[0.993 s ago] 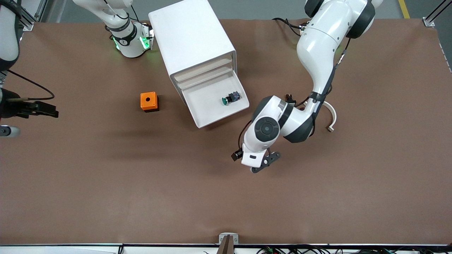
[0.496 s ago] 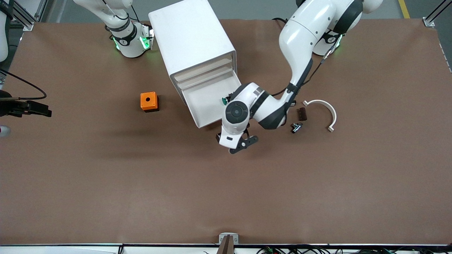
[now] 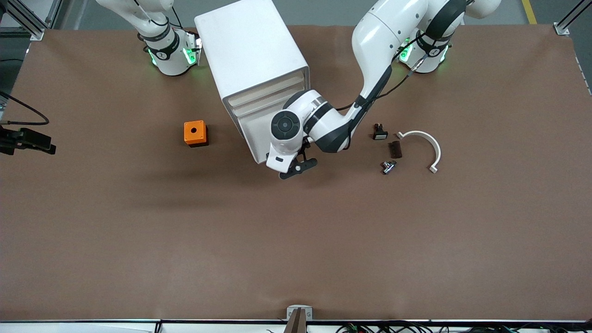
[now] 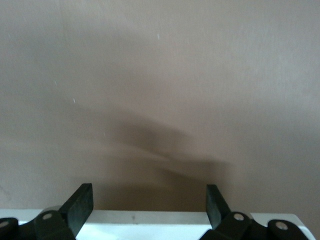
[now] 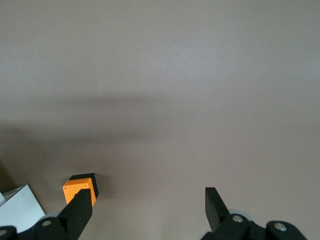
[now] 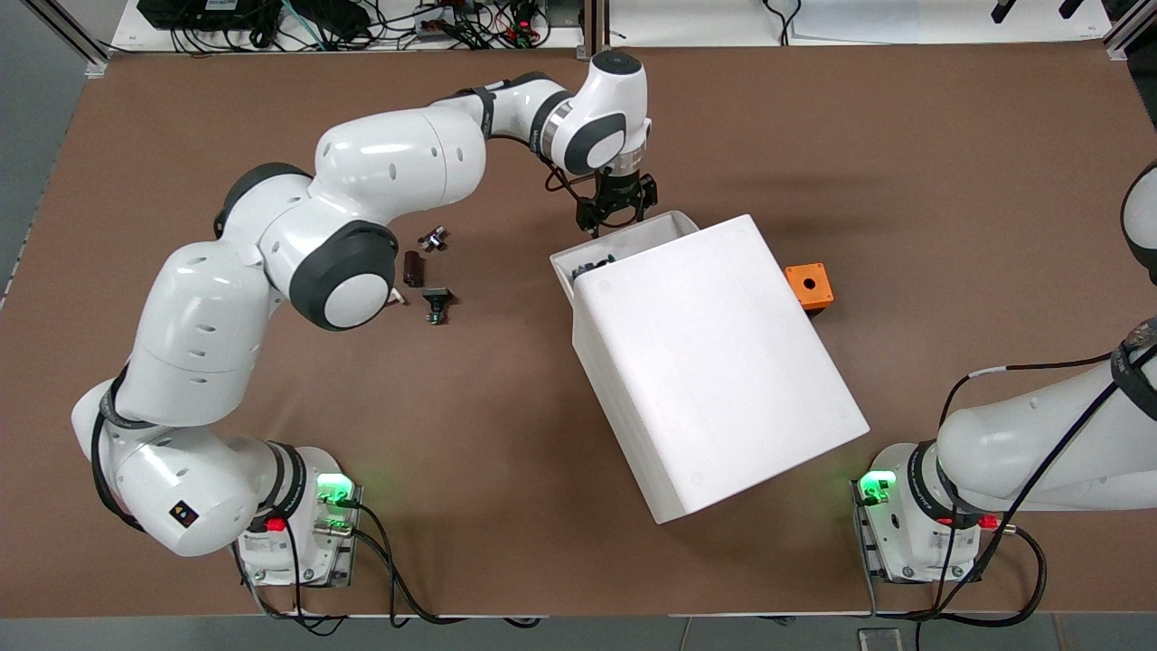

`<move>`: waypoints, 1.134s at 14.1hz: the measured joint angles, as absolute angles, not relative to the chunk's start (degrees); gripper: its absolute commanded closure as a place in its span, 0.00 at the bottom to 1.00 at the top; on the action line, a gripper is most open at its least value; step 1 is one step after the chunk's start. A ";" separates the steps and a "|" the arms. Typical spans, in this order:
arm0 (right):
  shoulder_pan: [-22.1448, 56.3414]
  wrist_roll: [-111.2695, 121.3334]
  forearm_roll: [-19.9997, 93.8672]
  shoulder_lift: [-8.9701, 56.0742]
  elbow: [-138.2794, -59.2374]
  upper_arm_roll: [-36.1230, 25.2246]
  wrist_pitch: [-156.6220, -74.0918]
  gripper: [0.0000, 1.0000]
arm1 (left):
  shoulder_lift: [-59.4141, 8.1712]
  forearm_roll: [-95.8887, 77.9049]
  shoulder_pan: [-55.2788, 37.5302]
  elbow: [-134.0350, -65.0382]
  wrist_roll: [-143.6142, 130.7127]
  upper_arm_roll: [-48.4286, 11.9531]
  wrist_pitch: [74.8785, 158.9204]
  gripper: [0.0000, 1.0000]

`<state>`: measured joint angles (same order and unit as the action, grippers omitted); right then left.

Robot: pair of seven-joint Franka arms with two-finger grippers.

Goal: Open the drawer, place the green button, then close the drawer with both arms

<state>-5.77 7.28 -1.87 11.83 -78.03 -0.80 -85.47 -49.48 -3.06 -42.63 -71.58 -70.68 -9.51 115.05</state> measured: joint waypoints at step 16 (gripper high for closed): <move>-5.23 7.27 0.65 -1.75 -93.84 0.07 -89.51 0.00 | -48.96 -6.44 -42.62 -75.48 -75.75 -17.73 114.70 0.01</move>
